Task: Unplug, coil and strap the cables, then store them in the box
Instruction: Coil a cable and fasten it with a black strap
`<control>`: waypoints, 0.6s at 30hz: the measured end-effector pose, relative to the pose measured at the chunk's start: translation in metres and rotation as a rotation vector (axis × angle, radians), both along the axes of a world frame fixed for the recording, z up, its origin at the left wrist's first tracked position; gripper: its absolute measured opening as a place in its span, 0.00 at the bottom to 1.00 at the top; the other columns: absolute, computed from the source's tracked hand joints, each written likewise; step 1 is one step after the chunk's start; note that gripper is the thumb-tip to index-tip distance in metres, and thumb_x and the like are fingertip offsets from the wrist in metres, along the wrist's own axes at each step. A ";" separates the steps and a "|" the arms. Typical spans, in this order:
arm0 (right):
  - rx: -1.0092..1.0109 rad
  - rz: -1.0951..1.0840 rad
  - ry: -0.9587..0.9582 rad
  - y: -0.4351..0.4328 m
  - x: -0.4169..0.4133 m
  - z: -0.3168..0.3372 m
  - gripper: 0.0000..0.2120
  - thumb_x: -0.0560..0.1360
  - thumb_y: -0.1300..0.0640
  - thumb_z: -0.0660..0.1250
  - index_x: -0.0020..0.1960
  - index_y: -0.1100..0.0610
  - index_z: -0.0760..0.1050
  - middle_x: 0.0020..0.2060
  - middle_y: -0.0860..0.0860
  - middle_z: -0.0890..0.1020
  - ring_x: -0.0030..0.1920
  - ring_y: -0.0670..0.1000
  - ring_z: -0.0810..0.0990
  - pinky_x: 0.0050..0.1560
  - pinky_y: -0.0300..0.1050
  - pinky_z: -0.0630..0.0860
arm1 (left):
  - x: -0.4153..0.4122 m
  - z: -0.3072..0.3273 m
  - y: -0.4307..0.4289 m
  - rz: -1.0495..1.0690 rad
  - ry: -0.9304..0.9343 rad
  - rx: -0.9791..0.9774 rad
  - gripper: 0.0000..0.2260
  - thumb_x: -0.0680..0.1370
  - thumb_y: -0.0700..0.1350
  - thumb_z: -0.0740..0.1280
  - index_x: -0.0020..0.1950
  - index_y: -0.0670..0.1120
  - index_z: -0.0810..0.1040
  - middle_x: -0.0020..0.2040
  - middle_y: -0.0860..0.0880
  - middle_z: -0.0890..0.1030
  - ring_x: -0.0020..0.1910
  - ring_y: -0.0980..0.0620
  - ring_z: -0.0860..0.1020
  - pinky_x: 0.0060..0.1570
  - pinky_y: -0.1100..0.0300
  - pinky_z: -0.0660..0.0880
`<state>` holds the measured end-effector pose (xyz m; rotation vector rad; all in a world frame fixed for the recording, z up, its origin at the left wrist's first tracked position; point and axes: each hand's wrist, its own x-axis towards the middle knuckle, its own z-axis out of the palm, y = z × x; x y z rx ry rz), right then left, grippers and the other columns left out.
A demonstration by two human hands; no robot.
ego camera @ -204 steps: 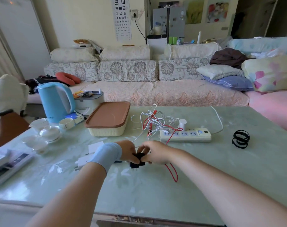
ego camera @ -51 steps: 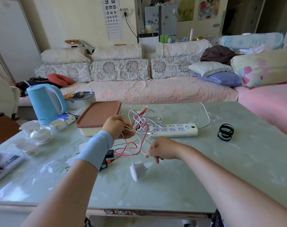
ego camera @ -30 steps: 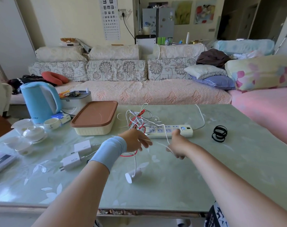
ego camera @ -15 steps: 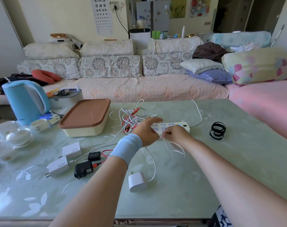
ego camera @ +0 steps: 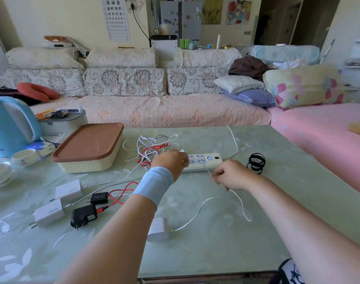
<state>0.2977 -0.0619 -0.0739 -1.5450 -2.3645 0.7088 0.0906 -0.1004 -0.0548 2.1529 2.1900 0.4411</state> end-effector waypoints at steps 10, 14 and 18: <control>0.004 0.168 0.284 -0.019 -0.028 0.016 0.08 0.74 0.56 0.68 0.42 0.44 0.83 0.36 0.42 0.84 0.33 0.38 0.75 0.38 0.39 0.72 | 0.019 0.001 -0.013 -0.100 0.078 -0.009 0.14 0.79 0.59 0.61 0.57 0.57 0.81 0.55 0.49 0.81 0.56 0.44 0.78 0.50 0.56 0.72; -0.001 0.169 0.296 -0.015 -0.020 0.013 0.11 0.75 0.58 0.71 0.34 0.53 0.82 0.28 0.44 0.79 0.27 0.40 0.68 0.33 0.38 0.64 | 0.002 0.002 -0.018 -0.043 0.062 -0.140 0.15 0.76 0.63 0.63 0.50 0.54 0.81 0.51 0.50 0.81 0.49 0.46 0.80 0.49 0.57 0.76; -0.042 0.010 0.592 -0.011 -0.015 0.014 0.11 0.78 0.60 0.68 0.39 0.53 0.83 0.31 0.55 0.83 0.29 0.42 0.72 0.36 0.35 0.68 | -0.027 0.004 -0.017 0.081 0.158 -0.089 0.12 0.79 0.56 0.61 0.55 0.53 0.80 0.55 0.50 0.82 0.55 0.45 0.79 0.53 0.57 0.73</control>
